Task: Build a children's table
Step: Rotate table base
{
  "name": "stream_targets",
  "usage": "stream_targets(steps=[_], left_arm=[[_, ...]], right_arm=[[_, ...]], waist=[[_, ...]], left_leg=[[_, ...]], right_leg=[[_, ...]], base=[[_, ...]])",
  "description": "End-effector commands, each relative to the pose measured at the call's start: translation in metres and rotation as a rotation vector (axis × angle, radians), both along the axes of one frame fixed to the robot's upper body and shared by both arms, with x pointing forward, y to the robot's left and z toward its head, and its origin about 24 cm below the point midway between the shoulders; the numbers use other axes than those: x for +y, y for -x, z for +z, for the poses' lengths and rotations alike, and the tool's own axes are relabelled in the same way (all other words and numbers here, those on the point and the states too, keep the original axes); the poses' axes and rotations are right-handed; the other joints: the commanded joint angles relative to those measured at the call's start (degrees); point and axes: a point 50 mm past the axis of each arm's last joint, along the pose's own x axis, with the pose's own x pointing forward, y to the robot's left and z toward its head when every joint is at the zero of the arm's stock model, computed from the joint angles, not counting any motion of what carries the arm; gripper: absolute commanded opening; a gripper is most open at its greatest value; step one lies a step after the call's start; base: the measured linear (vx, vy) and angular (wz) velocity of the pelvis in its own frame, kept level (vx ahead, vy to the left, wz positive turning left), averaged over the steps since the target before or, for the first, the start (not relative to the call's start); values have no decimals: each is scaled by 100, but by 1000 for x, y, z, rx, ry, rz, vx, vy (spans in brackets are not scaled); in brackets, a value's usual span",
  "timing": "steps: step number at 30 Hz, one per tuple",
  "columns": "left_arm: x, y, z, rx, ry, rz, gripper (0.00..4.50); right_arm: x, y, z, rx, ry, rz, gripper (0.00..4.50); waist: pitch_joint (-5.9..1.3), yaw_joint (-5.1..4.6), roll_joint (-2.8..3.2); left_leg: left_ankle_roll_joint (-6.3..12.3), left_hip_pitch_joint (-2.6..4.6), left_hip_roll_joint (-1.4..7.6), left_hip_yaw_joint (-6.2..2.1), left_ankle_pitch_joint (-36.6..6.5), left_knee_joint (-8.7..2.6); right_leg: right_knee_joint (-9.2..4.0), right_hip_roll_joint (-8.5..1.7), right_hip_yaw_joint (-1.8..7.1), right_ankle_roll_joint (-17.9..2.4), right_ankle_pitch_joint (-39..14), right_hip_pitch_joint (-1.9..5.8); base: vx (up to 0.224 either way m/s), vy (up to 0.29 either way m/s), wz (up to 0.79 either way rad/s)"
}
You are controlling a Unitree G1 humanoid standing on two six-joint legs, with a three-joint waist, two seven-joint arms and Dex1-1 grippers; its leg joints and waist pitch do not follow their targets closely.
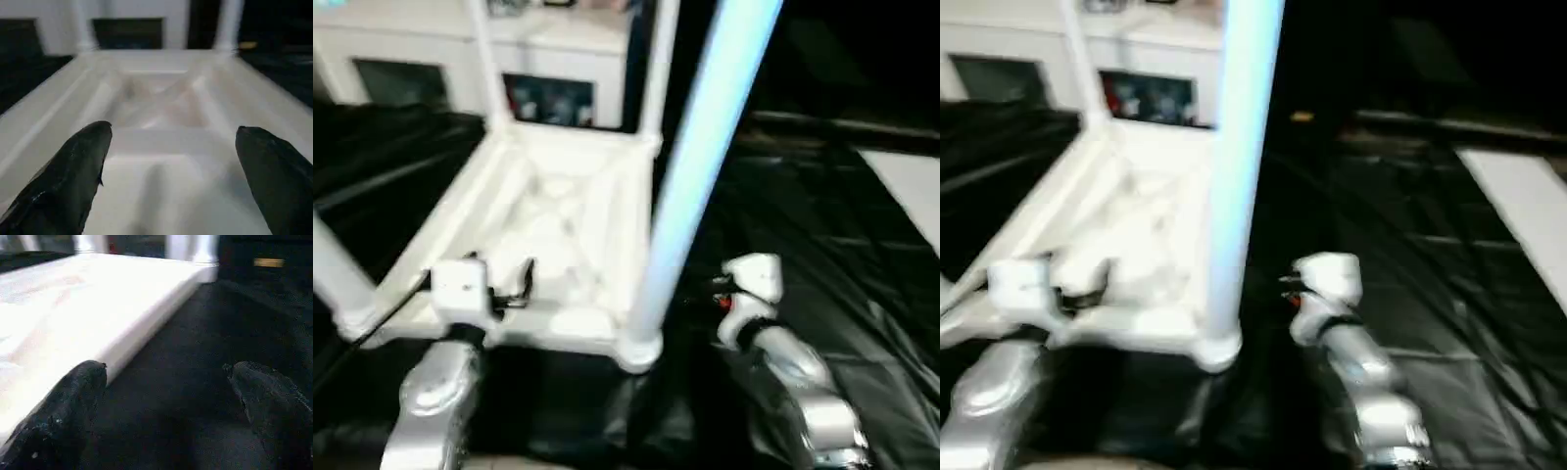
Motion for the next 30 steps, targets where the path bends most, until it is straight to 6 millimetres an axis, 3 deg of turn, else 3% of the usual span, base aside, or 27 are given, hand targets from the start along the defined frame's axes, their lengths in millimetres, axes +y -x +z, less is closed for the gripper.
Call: stream_targets(steps=[1, 2, 3, 4, 5, 7, 10, 12, 14, 17, 20, 21, 22, 24, 25, 28, 30], left_arm=[[-7, 1, -1, 9, 8, -67, 450], [-8, 1, -1, 14, 0, -97, 450], [-8, 1, -1, 15, -3, -105, 450], [-11, 4, -2, 26, -17, -227, 450], [-11, 4, -2, 26, -17, -227, 450], [-5, 11, -4, 75, -72, -424, 450], [9, 10, 0, 111, -109, -533, 450], [18, 5, 6, 158, -149, -670, 450], [24, 2, 14, 223, -203, -826, 450], [26, -1, 21, 295, -249, -959, 450], [24, -10, 28, 330, -340, -1071, 450], [20, -18, 29, 333, -388, -1109, 450], [17, -23, 30, 334, -420, -1132, 450], [11, -33, 30, 333, -431, -1160, 450], [11, -34, 29, 336, -429, -1170, 421], [7, -43, 22, 394, -451, -1238, 408], [7, -46, 18, 421, -478, -1244, 381]], right_arm=[[-8, -1, 2, -11, 11, -31, 448], [-8, -1, 3, -13, 12, -31, 448], [-9, -1, 3, -13, 12, -31, 448], [-9, 0, 4, -24, 13, -17, 448], [-9, 0, 4, -24, 13, -17, 448], [-12, 0, 6, -38, 26, 22, 448], [-18, -1, 9, -58, 59, 82, 448], [-25, -5, 13, -59, 74, 140, 448], [-28, -5, 16, -63, 122, 248, 448], [-30, -3, 18, -66, 177, 346, 448], [-33, -3, 21, -64, 216, 437, 448], [-33, -3, 23, -63, 218, 486, 448], [-33, -2, 25, -61, 218, 519, 448], [-30, -1, 28, -57, 205, 582, 448], [-29, -1, 29, -56, 203, 591, 450], [-27, 1, 30, -50, 218, 662, 450], [-26, 1, 29, -51, 225, 670, 450]], waist=[[-150, 109, -89], [-232, 96, -64], [-226, 79, -24], [-175, 38, 67], [-161, 22, 74], [-96, -31, 151], [-23, -62, 159], [-19, -51, 186], [-19, -38, 253], [-29, -23, 257], [-51, -23, 247], [-59, -22, 196], [-86, 5, 235], [-103, 14, 253], [-115, 20, 261], [-129, -9, 253], [-154, -12, 294]], left_leg=[[1165, -138, 115, 56, 1737, -385], [599, -123, 205, 68, 1261, -503], [422, -96, 230, 77, 1068, -570], [127, -71, 262, 103, 580, -672], [5, -50, 280, 119, 284, -722], [-329, 1, 371, 151, -896, -877], [-423, 69, 402, 202, -1779, -915], [-377, 107, 397, 226, -1842, -903], [-376, 86, 410, 232, -1722, -918], [-361, 68, 415, 243, -1616, -921], [-324, 33, 426, 274, -1236, -903], [-261, 20, 413, 285, -1089, -900], [-224, 54, 418, 304, -902, -873], [-224, -8, 413, 316, -668, -872], [-253, -4, 427, 320, -670, -872], [-280, -13, 420, 328, -648, -873], [-245, -13, 424, 330, -492, -855]], right_leg=[[-757, -417, 345, 1, 1257, 341], [-646, -328, 260, -135, 1258, 462], [-645, -285, 215, -229, 1259, 454], [-696, -194, 162, -476, 942, 417], [-730, -163, 144, -585, 618, 409], [-824, -96, 122, -906, -832, 341], [-926, -64, 135, -961, -1918, 216], [-961, -70, 162, -922, -2201, 151], [-947, -84, 164, -962, -2141, 157], [-927, -90, 160, -1029, -2002, 180], [-890, -108, 163, -1190, -1668, 217], [-901, -87, 156, -1196, -1594, 237], [-870, -86, 159, -1279, -1274, 222], [-831, -108, 143, -1386, -889, 299], [-816, -106, 134, -1442, -736, 298], [-784, -67, 121, -1533, -332, 314], [-761, -83, 120, -1604, -13, 333]], base=[[-105, -15, -3], [-96, -46, 3], [-56, -94, -7], [-56, -94, -7], [-76, -73, -6], [-86, -47, -6], [-88, -15, 0], [-73, -8, 9], [-60, -12, 8], [0, 0, 0], [0, 0, 0], [0, 0, 0], [0, 0, 0], [0, 0, 0], [0, 0, 0], [0, 0, 0], [0, 0, 0]])
